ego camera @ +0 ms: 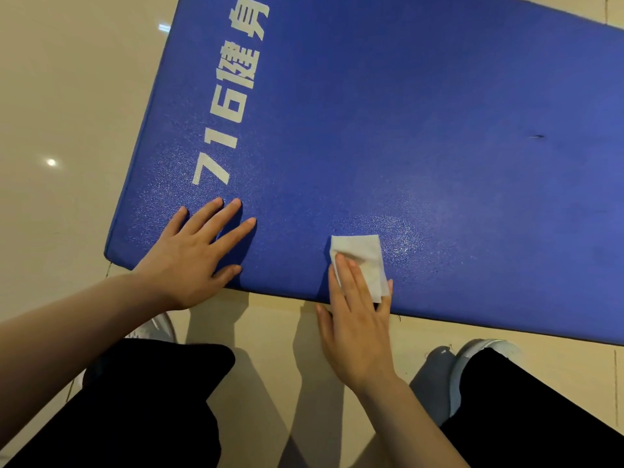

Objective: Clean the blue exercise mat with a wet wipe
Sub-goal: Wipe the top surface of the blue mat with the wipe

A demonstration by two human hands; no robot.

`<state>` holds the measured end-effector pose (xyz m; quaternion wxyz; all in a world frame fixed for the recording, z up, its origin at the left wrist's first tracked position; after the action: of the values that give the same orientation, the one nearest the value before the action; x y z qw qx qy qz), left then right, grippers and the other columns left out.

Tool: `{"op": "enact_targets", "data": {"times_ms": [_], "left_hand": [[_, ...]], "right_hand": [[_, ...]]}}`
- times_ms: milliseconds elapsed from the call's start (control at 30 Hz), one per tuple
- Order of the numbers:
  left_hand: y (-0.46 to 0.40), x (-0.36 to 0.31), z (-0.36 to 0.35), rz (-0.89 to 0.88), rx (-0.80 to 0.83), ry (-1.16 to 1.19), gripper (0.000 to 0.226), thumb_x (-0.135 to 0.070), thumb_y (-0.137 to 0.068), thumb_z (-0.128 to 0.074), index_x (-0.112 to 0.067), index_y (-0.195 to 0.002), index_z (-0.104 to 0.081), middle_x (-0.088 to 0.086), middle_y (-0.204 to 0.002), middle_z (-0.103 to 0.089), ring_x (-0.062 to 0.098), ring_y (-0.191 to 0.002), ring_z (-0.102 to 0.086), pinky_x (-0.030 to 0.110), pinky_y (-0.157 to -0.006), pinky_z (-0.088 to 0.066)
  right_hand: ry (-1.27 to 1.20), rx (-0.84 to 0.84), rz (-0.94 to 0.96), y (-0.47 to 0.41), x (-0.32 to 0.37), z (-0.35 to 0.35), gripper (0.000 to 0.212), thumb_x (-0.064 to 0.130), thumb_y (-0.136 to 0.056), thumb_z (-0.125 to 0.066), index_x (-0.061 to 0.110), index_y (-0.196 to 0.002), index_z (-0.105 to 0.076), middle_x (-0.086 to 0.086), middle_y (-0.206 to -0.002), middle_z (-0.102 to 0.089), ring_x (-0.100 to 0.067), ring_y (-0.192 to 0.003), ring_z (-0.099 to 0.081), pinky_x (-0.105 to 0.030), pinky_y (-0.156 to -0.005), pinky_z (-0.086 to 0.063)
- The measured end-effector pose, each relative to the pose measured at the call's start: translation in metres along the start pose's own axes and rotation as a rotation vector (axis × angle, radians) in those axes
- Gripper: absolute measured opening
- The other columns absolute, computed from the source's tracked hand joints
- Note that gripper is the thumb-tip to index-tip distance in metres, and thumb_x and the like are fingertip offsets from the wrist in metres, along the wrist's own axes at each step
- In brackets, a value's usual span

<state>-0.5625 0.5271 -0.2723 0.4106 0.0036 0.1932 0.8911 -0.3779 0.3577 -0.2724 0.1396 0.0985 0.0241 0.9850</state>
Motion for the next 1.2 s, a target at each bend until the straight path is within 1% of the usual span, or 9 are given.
{"op": "enact_targets", "data": {"times_ms": [333,500,567,667,800,933,1000,1100,1200], "left_hand": [[0.001,-0.001,0.000,-0.025,0.004,-0.018,0.070,-0.060,-0.091,-0.024,-0.026,-0.151,-0.027,0.003,-0.155,-0.018,0.033,-0.141,-0.022,0.059,-0.106,-0.022],[0.001,0.000,-0.001,-0.009,-0.006,-0.004,0.071,-0.063,-0.090,-0.019,-0.028,-0.151,-0.017,0.001,-0.156,-0.013,0.029,-0.142,-0.013,0.057,-0.109,-0.016],[0.001,-0.001,-0.001,-0.004,-0.005,0.005,0.072,-0.064,-0.089,-0.018,-0.028,-0.151,-0.015,0.001,-0.156,-0.012,0.028,-0.142,-0.010,0.056,-0.110,-0.015],[0.001,0.000,0.000,-0.007,0.006,0.002,0.071,-0.064,-0.089,-0.019,-0.028,-0.151,-0.016,0.001,-0.156,-0.013,0.028,-0.142,-0.011,0.057,-0.109,-0.016],[0.001,-0.001,0.000,-0.011,0.017,0.011,0.071,-0.063,-0.090,-0.019,-0.028,-0.150,-0.016,0.001,-0.156,-0.014,0.028,-0.141,-0.011,0.057,-0.108,-0.016],[0.001,-0.001,0.001,0.017,0.014,0.041,0.076,-0.067,-0.085,-0.011,-0.029,-0.150,-0.006,-0.004,-0.156,-0.003,0.023,-0.143,0.000,0.052,-0.112,-0.007],[0.001,-0.002,0.002,0.036,0.015,0.048,0.079,-0.069,-0.082,-0.007,-0.029,-0.149,0.000,-0.007,-0.156,0.004,0.020,-0.142,0.006,0.049,-0.113,-0.001],[0.001,-0.001,0.000,0.039,0.041,0.040,0.080,-0.070,-0.079,-0.004,-0.031,-0.149,0.005,-0.008,-0.155,0.010,0.019,-0.143,0.010,0.048,-0.114,0.002],[0.002,-0.002,0.000,0.004,0.023,0.001,0.072,-0.063,-0.089,-0.019,-0.031,-0.153,-0.016,-0.001,-0.157,-0.009,0.029,-0.144,-0.013,0.055,-0.110,-0.015]], "right_hand": [[-0.207,0.055,-0.052,-0.005,0.005,0.006,0.065,0.031,-0.090,-0.054,0.008,-0.148,-0.037,-0.008,-0.154,-0.038,-0.022,-0.142,-0.028,-0.036,-0.103,-0.036],[-0.206,0.091,-0.104,-0.010,0.012,0.019,0.062,0.028,-0.085,-0.061,0.006,-0.141,-0.049,-0.009,-0.146,-0.049,-0.022,-0.135,-0.037,-0.032,-0.095,-0.038],[-0.188,0.151,-0.141,-0.014,0.016,0.026,0.061,0.029,-0.092,-0.060,0.010,-0.147,-0.042,-0.007,-0.152,-0.040,-0.024,-0.139,-0.037,-0.034,-0.100,-0.035],[-0.235,0.349,-0.184,-0.022,0.017,0.036,0.062,0.039,-0.103,-0.038,0.023,-0.156,-0.010,0.007,-0.164,-0.005,-0.015,-0.151,-0.010,-0.032,-0.118,-0.019],[-0.315,0.395,-0.188,-0.032,0.017,0.045,0.060,0.040,-0.104,-0.035,0.023,-0.156,-0.012,0.011,-0.164,-0.001,-0.010,-0.150,-0.008,-0.024,-0.116,-0.020],[-0.297,0.440,-0.091,-0.032,0.019,0.042,0.063,0.043,-0.103,-0.037,0.022,-0.157,-0.009,0.009,-0.164,0.002,-0.008,-0.150,0.003,-0.016,-0.108,-0.003],[-0.267,0.414,-0.095,-0.036,0.005,0.037,0.066,0.044,-0.103,-0.037,0.019,-0.157,-0.008,0.006,-0.164,0.003,-0.010,-0.150,0.005,-0.019,-0.113,-0.003],[-0.239,0.286,-0.315,-0.041,-0.035,0.036,0.071,0.047,-0.101,-0.039,0.016,-0.157,-0.010,0.001,-0.164,-0.003,-0.016,-0.151,-0.002,-0.036,-0.120,-0.018],[-0.261,0.159,-0.540,-0.035,-0.057,0.034,0.069,0.047,-0.100,-0.039,0.015,-0.156,-0.014,-0.001,-0.164,-0.007,-0.019,-0.151,-0.006,-0.039,-0.120,-0.023]]}}
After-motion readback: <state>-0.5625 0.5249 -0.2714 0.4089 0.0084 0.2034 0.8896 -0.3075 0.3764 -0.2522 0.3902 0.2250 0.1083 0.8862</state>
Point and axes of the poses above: each hand's wrist, its own y-axis away from the middle knuckle, its own z-axis out of the back of the hand, x = y × z, the point moved 5 cm from there along -y, towards the middle knuckle
